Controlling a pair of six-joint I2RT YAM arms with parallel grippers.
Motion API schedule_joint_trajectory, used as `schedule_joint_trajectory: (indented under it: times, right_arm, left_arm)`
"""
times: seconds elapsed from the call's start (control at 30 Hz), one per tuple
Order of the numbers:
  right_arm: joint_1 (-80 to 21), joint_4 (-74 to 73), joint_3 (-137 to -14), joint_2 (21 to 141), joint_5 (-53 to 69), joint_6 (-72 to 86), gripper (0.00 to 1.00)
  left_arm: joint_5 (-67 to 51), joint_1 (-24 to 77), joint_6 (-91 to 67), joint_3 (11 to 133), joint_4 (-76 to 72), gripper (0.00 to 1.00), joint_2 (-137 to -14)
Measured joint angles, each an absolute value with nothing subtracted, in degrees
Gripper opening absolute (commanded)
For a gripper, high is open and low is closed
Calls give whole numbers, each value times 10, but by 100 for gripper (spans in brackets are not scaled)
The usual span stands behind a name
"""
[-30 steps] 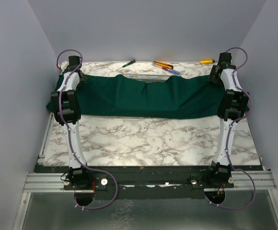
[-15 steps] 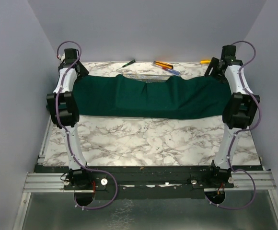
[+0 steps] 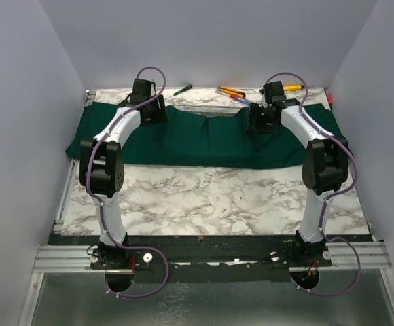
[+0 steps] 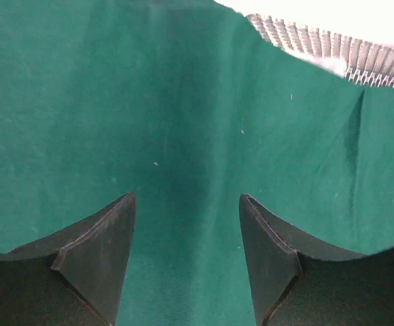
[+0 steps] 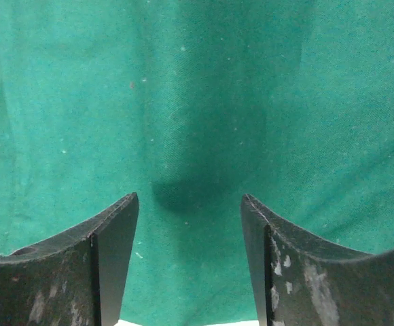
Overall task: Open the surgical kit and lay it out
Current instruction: Open the surgical kit at the center of the board.
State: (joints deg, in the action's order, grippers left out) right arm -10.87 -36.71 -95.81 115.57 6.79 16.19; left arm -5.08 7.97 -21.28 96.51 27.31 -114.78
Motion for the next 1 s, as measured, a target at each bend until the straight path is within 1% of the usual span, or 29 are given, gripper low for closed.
schedule_joint_trajectory:
  times: [0.13, 0.33, 0.4, 0.5, 0.63, 0.87, 0.93, 0.97, 1.0]
  right_arm:
    - [-110, -366, -962, 1173, 68, 156, 49]
    - [-116, -365, -990, 1214, 73, 150, 20]
    - [-117, -365, -1002, 1225, 74, 150, 15]
    - [-121, -366, -1012, 1230, 63, 150, 10]
    - [-124, -366, -1027, 1240, 52, 149, 9]
    - [-127, -366, -1085, 1278, 11, 150, 9]
    - [-128, -366, -1097, 1286, 4, 153, 15]
    - [-128, -366, -1101, 1288, 2, 154, 21]
    - [-128, -366, -1104, 1289, 1, 156, 30]
  left_arm:
    - [-61, 102, -190, 943, 271, 64, -1153]
    - [-61, 111, -188, 943, 257, 57, -1166]
    - [-60, 112, -193, 943, 255, 54, -1175]
    - [-57, 114, -204, 944, 253, 48, -1196]
    - [-47, 114, -220, 955, 253, 41, -1216]
    - [-11, 118, -253, 1006, 255, 41, -1249]
    - [-5, 118, -260, 1025, 256, 43, -1261]
    - [-4, 118, -262, 1035, 258, 46, -1267]
    - [-4, 117, -263, 1043, 258, 49, -1273]
